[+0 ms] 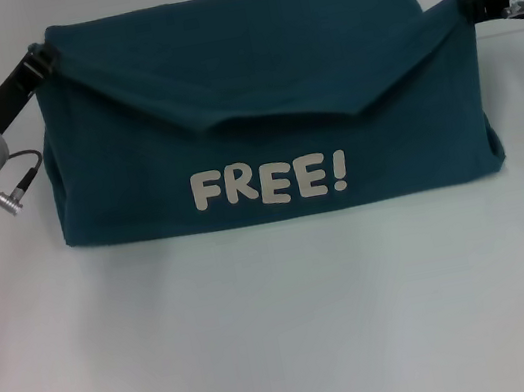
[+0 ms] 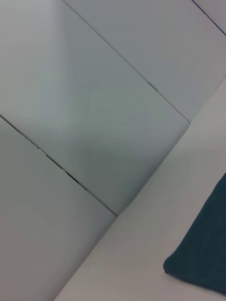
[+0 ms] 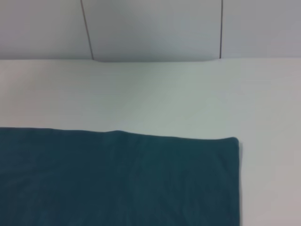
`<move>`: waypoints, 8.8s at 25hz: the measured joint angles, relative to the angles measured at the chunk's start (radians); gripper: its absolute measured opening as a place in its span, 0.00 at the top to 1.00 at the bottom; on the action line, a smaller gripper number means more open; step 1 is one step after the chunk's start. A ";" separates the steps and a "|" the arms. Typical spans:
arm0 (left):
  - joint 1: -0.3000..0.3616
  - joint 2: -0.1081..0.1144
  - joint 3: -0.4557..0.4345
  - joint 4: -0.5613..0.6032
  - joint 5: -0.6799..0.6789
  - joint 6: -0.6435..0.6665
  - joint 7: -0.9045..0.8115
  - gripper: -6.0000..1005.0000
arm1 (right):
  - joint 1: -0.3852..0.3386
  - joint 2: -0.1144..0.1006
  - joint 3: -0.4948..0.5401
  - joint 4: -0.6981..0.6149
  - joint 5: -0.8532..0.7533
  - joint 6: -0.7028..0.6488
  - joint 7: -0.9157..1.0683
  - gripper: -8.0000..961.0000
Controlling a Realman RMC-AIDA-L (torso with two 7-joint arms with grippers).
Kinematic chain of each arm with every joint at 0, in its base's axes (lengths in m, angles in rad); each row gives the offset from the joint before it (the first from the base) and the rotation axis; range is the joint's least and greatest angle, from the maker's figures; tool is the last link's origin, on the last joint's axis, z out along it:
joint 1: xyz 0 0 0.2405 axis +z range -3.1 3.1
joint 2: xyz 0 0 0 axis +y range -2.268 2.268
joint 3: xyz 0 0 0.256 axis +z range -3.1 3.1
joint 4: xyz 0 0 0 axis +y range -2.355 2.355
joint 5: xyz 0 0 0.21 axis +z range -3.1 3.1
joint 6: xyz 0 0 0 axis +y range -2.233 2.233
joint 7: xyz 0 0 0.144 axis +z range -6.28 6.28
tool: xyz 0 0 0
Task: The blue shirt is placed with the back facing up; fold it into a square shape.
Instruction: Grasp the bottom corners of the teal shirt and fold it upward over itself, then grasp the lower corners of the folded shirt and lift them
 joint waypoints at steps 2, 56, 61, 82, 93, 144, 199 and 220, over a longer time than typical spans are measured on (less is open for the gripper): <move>0.004 -0.003 -0.001 -0.001 -0.003 -0.001 0.001 0.92 | 0.002 0.003 -0.001 0.009 0.031 0.010 -0.032 0.96; 0.306 -0.021 0.303 0.244 0.013 0.339 -0.136 0.24 | -0.214 -0.002 -0.027 -0.211 0.078 -0.536 0.120 0.29; 0.335 -0.021 0.315 0.291 0.103 0.352 -0.136 0.24 | -0.248 -0.029 -0.026 -0.233 0.080 -0.646 0.201 0.29; 0.358 -0.061 0.451 0.292 0.238 0.097 0.039 0.26 | -0.269 -0.041 -0.016 -0.224 0.081 -0.700 0.303 0.29; 0.327 -0.061 0.489 0.256 0.238 0.033 0.054 0.27 | -0.277 -0.041 -0.017 -0.224 0.081 -0.685 0.320 0.30; 0.299 -0.057 0.503 0.282 0.242 0.039 0.017 0.97 | -0.285 0.055 -0.145 -0.217 -0.073 -0.410 0.415 0.30; 0.519 -0.063 0.328 0.492 0.249 0.553 -0.215 0.97 | -0.561 0.030 -0.074 -0.456 0.103 -0.871 0.193 0.95; 0.564 -0.058 0.261 0.559 0.459 0.818 -0.243 0.97 | -0.654 0.005 -0.059 -0.522 0.012 -1.158 0.167 0.95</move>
